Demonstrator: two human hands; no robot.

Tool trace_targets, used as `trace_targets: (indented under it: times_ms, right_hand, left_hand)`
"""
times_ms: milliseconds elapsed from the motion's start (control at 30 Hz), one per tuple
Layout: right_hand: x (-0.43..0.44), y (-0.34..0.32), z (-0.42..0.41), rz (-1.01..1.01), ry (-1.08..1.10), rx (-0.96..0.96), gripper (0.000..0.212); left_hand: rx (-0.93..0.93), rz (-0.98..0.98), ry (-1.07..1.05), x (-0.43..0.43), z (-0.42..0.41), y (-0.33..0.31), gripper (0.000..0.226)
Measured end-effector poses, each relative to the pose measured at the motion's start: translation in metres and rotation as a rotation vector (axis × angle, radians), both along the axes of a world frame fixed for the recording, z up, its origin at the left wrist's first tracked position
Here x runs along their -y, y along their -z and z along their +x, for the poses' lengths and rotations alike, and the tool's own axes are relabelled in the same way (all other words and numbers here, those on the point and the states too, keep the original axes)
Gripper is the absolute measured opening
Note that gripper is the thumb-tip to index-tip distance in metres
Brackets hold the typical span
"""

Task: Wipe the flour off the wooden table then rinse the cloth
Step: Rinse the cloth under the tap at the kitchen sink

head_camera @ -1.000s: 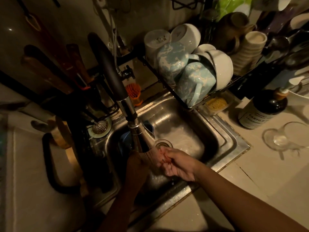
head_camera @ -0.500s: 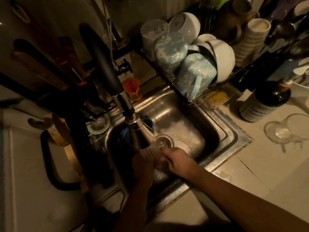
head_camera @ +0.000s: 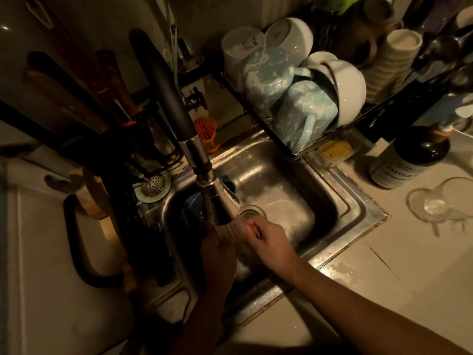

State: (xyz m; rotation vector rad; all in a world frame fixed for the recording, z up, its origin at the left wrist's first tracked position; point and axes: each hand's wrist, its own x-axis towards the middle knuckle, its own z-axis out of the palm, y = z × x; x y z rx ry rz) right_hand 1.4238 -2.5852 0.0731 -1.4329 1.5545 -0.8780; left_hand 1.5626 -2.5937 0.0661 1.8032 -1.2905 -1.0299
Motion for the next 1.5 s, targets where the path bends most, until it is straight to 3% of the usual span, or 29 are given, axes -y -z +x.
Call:
trace_targets:
  times_ms: [100, 133, 200, 333, 400, 467, 533, 667, 733, 800, 900, 1000, 1067, 1167, 1333, 1500]
  right_hand:
    - [-0.001, 0.004, -0.001, 0.009, -0.027, -0.019, 0.012]
    - [0.004, 0.005, -0.007, 0.025, 0.035, -0.025, 0.01]
    - [0.01, 0.002, -0.012, 0.054, 0.12, -0.027, 0.01]
    - [-0.005, -0.006, -0.001, 0.018, -0.039, -0.006, 0.019]
    - [-0.001, 0.001, -0.007, 0.056, -0.007, -0.031, 0.017]
    - [0.003, 0.004, -0.012, 0.067, 0.084, 0.016, 0.015]
    - [-0.003, 0.002, -0.008, 0.072, 0.102, 0.064, 0.015]
    - [-0.016, 0.003, -0.002, 0.072, -0.01, 0.065, 0.014]
    - [-0.014, 0.006, -0.004, 0.072, -0.025, 0.077, 0.011]
    - [-0.015, 0.006, -0.006, 0.08, -0.01, 0.132, 0.01]
    - [-0.017, 0.012, -0.014, 0.077, 0.035, 0.176, 0.01]
    - [-0.012, 0.018, -0.019, 0.17, 0.155, 0.205, 0.012]
    - [-0.011, 0.014, -0.015, 0.214, 0.141, 0.277, 0.024]
    - [-0.015, 0.001, -0.01, 0.181, 0.094, 0.374, 0.023]
    - [-0.006, 0.017, -0.015, 0.164, 0.145, 0.248, 0.015]
    - [-0.025, 0.005, 0.003, 0.224, 0.067, 0.569, 0.011]
  left_hand:
    - [-0.091, 0.067, -0.008, 0.0, -0.002, -0.005, 0.017]
    - [-0.058, 0.103, 0.069, -0.005, -0.005, -0.007, 0.013]
    - [0.052, 0.153, 0.154, -0.011, -0.006, -0.004, 0.027]
    - [-0.181, 0.109, 0.01, 0.002, -0.003, -0.008, 0.024]
    - [-0.236, 0.137, 0.109, -0.002, -0.012, -0.018, 0.018]
    - [-0.182, 0.109, 0.259, -0.013, -0.023, -0.021, 0.024]
    - [-0.15, 0.104, 0.253, -0.012, -0.022, -0.018, 0.043]
    - [-0.268, 0.337, 0.078, 0.005, -0.009, -0.018, 0.033]
    - [-0.38, 0.408, 0.085, 0.004, -0.009, -0.024, 0.034]
    - [-0.37, 0.471, 0.158, 0.005, -0.008, -0.034, 0.031]
    - [-0.314, 0.432, 0.204, 0.012, 0.0, -0.043, 0.016]
    - [-0.278, 0.254, 0.166, 0.012, -0.004, -0.042, 0.013]
    - [-0.257, 0.17, 0.164, 0.013, -0.011, -0.036, 0.005]
    - [-0.316, 0.139, 0.06, 0.015, -0.012, -0.031, 0.003]
    - [-0.297, 0.061, 0.182, -0.01, -0.019, -0.025, 0.021]
    - [-0.417, 0.191, -0.016, 0.014, -0.011, -0.027, 0.043]
